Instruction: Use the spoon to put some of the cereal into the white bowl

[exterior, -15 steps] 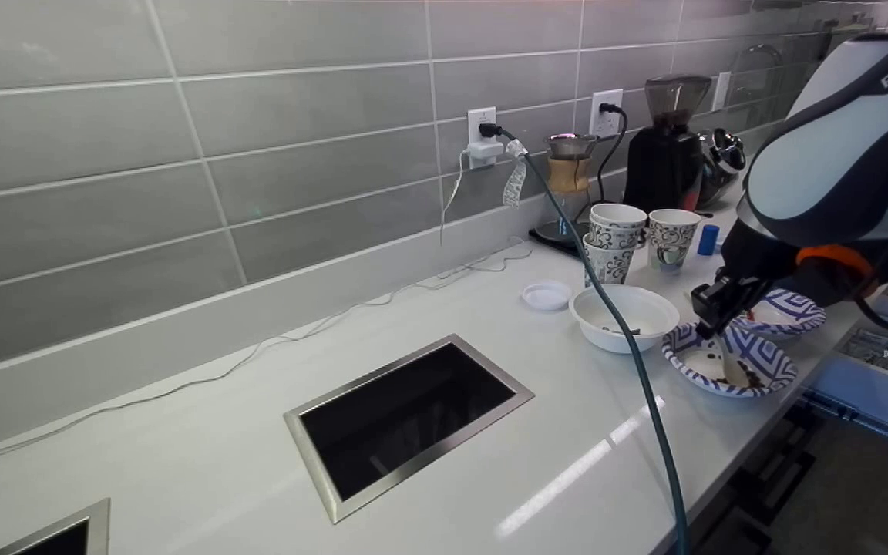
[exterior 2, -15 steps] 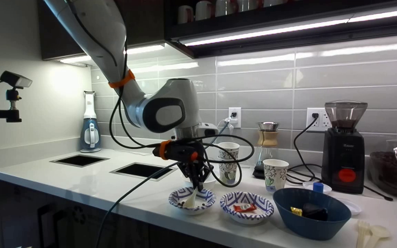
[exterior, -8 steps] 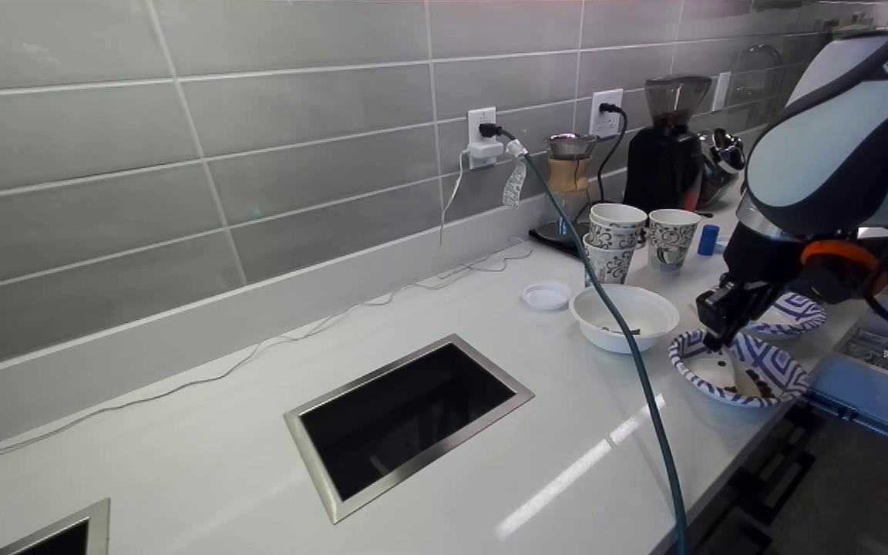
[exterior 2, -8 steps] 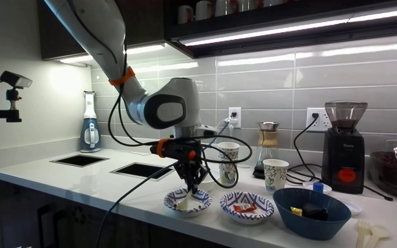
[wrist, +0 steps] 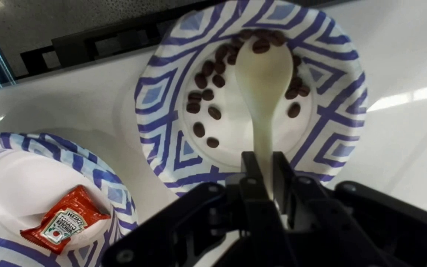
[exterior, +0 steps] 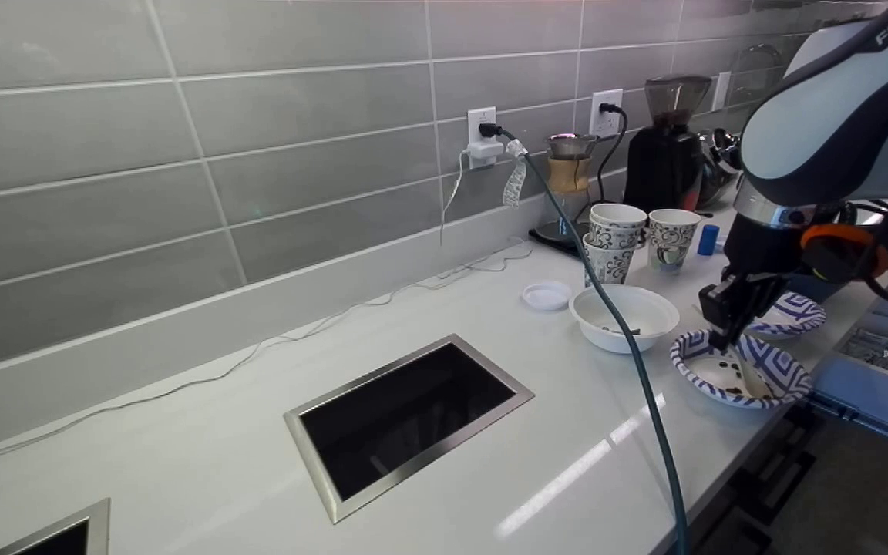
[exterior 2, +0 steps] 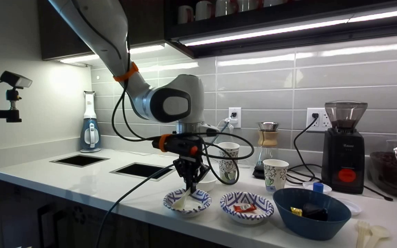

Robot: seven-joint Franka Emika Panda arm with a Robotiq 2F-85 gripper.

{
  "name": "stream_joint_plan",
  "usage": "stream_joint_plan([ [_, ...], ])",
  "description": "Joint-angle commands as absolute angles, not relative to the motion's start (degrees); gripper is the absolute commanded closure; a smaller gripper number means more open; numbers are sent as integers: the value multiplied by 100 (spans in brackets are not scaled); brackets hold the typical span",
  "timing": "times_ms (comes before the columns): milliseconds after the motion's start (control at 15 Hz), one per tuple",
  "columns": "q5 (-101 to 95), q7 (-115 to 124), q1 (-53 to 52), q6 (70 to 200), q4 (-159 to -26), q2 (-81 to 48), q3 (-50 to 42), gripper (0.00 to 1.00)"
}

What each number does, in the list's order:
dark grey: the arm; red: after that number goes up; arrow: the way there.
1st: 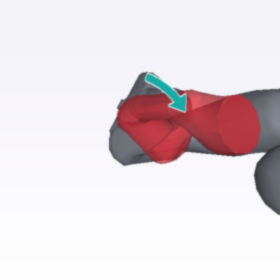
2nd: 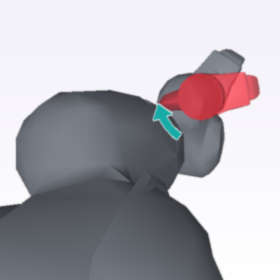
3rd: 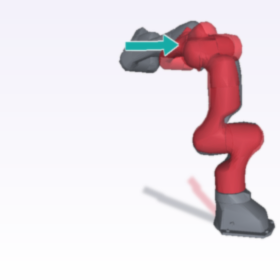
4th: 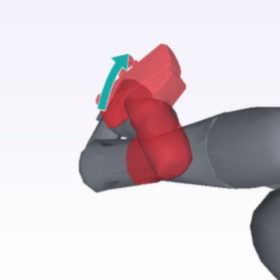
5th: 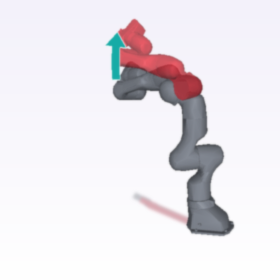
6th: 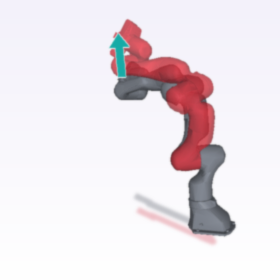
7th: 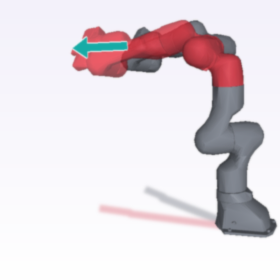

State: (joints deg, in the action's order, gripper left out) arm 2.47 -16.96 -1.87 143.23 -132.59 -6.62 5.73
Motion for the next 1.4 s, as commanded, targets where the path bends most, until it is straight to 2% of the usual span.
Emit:
stream_joint_plan([
  [0,137,-1474,-231,13808,-12871,-862,511,97],
  [1333,-142,-814,-347,11890,-11097,-1964,476,97],
])
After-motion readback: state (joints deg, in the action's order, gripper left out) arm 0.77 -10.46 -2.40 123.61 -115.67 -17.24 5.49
